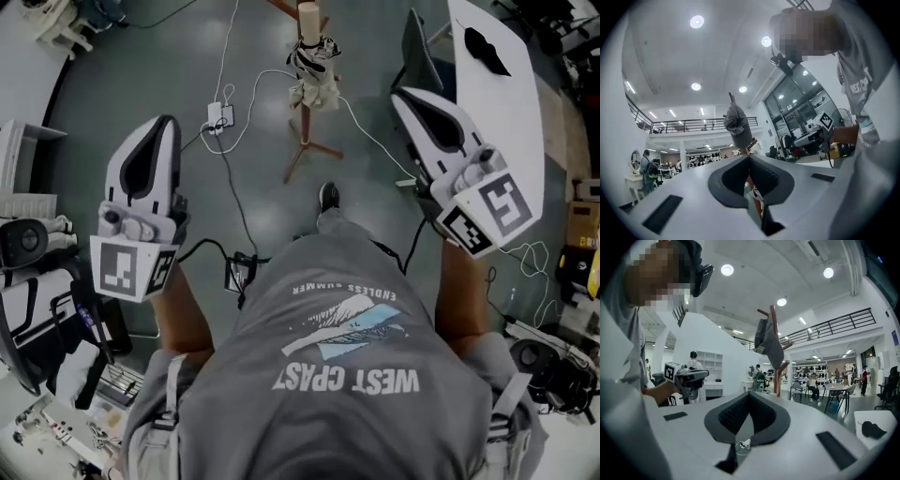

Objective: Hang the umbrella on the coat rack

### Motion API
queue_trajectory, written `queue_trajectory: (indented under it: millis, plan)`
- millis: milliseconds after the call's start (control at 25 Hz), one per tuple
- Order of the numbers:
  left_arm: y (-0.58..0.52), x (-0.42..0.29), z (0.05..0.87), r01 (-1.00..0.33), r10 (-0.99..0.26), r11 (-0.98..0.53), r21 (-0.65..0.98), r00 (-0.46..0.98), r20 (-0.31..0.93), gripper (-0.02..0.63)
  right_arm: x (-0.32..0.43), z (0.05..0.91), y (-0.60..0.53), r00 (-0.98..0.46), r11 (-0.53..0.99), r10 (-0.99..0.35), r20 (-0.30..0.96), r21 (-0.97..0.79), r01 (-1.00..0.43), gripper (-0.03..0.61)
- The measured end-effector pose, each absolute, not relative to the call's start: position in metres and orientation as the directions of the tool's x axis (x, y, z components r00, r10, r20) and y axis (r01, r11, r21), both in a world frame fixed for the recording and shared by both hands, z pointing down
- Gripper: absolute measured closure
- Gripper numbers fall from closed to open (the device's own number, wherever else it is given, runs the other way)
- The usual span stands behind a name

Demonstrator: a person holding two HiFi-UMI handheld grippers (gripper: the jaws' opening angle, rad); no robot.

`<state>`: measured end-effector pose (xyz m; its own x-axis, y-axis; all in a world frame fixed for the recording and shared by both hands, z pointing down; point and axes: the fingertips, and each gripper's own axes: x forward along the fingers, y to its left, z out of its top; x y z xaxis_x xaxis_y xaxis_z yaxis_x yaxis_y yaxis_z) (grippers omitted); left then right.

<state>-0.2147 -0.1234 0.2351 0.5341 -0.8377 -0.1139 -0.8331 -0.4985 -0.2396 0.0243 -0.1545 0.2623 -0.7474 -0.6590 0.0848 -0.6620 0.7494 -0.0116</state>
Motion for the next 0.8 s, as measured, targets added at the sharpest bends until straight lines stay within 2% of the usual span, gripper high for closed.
queue_trajectory:
  millis: [800]
  plan:
    - [-0.088,-0.198,0.266,-0.801,-0.807,-0.564,-0.202,0.586,-0.070,0.595,0.027,0.272,-0.108,-0.740,0.741,-0.664,0.109,-0.038,-0.670,0.552]
